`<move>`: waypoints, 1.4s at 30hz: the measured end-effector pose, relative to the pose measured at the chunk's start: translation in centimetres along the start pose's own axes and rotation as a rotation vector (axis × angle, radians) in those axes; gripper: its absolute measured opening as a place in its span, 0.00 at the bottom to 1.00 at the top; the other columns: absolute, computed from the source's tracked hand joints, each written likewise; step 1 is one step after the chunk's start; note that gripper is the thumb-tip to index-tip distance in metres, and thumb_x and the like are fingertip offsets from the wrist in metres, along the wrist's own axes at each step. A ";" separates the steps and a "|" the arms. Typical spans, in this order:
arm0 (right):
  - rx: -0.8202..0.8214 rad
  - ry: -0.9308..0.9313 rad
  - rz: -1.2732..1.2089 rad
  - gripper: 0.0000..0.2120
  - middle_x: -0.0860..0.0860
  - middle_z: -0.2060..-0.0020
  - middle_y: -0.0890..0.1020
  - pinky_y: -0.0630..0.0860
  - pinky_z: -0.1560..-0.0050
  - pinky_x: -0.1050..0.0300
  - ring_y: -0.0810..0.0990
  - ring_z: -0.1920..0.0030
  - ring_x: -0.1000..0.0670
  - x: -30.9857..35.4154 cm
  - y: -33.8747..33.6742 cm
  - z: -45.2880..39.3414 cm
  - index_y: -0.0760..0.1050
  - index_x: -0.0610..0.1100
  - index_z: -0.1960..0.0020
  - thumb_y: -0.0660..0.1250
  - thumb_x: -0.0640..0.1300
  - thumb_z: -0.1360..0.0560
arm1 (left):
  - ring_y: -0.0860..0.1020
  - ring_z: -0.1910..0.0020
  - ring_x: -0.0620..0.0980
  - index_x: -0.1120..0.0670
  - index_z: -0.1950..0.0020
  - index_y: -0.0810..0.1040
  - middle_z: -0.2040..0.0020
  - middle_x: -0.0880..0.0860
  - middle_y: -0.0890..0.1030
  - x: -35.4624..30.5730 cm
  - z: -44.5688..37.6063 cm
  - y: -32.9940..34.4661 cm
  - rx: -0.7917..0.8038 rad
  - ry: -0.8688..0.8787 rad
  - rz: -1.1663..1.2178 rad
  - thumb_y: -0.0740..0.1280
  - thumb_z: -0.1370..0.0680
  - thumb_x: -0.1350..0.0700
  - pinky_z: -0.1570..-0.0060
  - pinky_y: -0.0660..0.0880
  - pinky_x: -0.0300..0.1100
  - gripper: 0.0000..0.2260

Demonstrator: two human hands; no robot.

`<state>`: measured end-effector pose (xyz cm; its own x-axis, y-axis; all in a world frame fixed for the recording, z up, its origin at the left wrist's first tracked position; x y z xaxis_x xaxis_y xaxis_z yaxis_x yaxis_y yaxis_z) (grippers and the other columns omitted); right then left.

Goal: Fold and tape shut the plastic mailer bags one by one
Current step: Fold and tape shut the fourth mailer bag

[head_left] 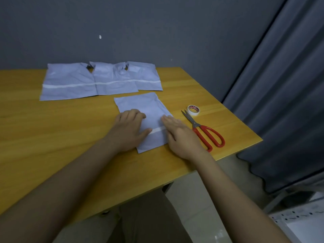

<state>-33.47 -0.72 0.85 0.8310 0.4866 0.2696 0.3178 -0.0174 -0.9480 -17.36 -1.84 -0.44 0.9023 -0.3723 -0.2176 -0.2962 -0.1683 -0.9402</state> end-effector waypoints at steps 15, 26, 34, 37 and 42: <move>0.192 -0.148 -0.159 0.28 0.53 0.28 0.67 0.60 0.27 0.56 0.61 0.26 0.56 4.7 3.4 -0.7 0.66 0.48 0.27 0.52 0.46 0.27 | 0.43 0.24 0.42 0.51 0.22 0.43 0.22 0.47 0.43 1.9 5.0 1.5 0.377 -0.185 -0.017 0.46 0.28 0.25 0.28 0.35 0.55 0.43; 0.342 -0.189 -0.160 0.31 0.54 0.24 0.57 0.47 0.24 0.56 0.51 0.24 0.56 5.3 4.8 -0.5 0.58 0.49 0.24 0.45 0.52 0.26 | 0.36 0.25 0.42 0.52 0.22 0.38 0.23 0.48 0.35 1.7 5.3 1.9 0.467 -0.224 -0.012 0.47 0.24 0.31 0.27 0.35 0.54 0.39; 0.348 -0.174 -0.151 0.27 0.57 0.23 0.54 0.40 0.24 0.51 0.47 0.24 0.57 4.6 5.2 -0.1 0.56 0.53 0.24 0.43 0.49 0.22 | 0.37 0.25 0.43 0.52 0.22 0.38 0.23 0.48 0.36 1.3 5.5 1.3 0.475 -0.233 -0.049 0.47 0.24 0.31 0.27 0.38 0.54 0.39; 0.349 -0.141 -0.126 0.23 0.59 0.24 0.54 0.39 0.24 0.49 0.46 0.24 0.58 3.9 4.9 -0.1 0.56 0.54 0.24 0.46 0.45 0.18 | 0.38 0.24 0.44 0.52 0.22 0.38 0.23 0.49 0.36 1.2 5.3 1.1 0.500 -0.236 -0.071 0.48 0.24 0.31 0.26 0.39 0.55 0.40; 0.340 -0.069 -0.069 0.22 0.62 0.24 0.53 0.37 0.25 0.46 0.46 0.24 0.58 2.3 3.9 0.0 0.55 0.56 0.24 0.46 0.46 0.17 | 0.38 0.24 0.46 0.53 0.22 0.37 0.23 0.49 0.36 1.0 5.2 1.0 0.528 -0.242 -0.092 0.48 0.24 0.31 0.26 0.40 0.55 0.40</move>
<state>-30.34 0.37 -2.22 0.7763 0.5348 0.3338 0.1922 0.3036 -0.9332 -15.08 2.34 -2.99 0.9811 -0.1482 -0.1247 -0.0736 0.3101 -0.9478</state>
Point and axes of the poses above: each hand's wrist, its own z-axis away from the middle knuckle, its own y-axis out of the palm, x = y × z, the point moved 6 cm from there along -z, towards the middle knuckle
